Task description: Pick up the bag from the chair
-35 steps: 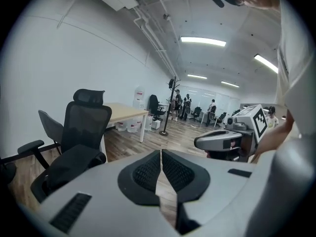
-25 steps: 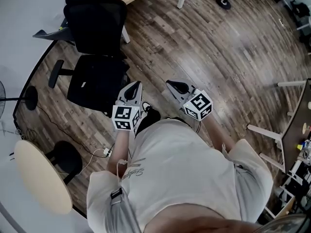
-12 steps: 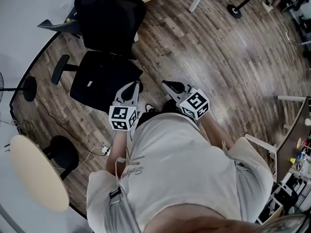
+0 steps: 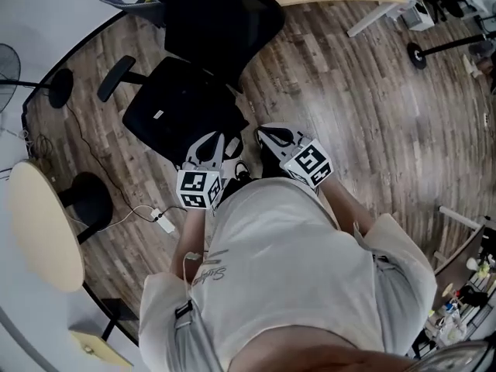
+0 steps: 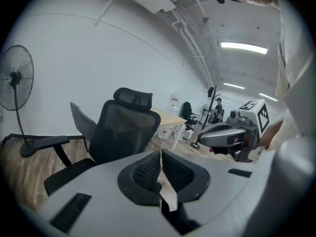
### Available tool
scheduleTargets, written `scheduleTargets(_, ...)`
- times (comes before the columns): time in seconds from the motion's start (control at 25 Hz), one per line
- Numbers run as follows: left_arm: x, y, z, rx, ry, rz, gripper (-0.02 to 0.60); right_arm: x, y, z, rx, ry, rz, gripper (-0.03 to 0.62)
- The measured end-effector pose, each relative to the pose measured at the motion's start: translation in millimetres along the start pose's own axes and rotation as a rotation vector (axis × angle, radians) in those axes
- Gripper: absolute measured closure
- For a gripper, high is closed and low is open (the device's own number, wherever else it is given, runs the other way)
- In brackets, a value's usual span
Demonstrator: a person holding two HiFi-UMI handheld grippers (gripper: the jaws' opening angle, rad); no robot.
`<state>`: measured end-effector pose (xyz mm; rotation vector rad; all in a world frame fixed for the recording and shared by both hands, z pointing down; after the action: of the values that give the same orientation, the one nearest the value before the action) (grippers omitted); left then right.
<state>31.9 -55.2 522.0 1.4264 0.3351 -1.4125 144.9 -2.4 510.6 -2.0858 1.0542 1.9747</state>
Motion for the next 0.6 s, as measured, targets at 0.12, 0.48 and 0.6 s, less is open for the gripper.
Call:
scheduleTargets(0.12,3,6,17,0.078,-0.029,0.011,0.558,10,27,-15,0.123,-0.122,0.031,0.599)
scheduleTargets(0.48,1,-1,51,0.307,-0.121,0.007,0.558,19,80,-40,0.427,-0.228,0.040,0.597)
scheduleTargets(0.6,-5,-7,52,0.386,-0.159,-0.002,0.558,15,90,-46,0.491,-0.237,0.062,0.597)
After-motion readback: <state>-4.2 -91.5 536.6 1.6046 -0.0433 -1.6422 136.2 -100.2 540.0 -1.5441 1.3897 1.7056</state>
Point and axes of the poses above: the fingertips, and each gripper's own axes: y forward along the fingers, z to its left, x out of its top, the point moved 2 cm from there along -y, backward along the fingers
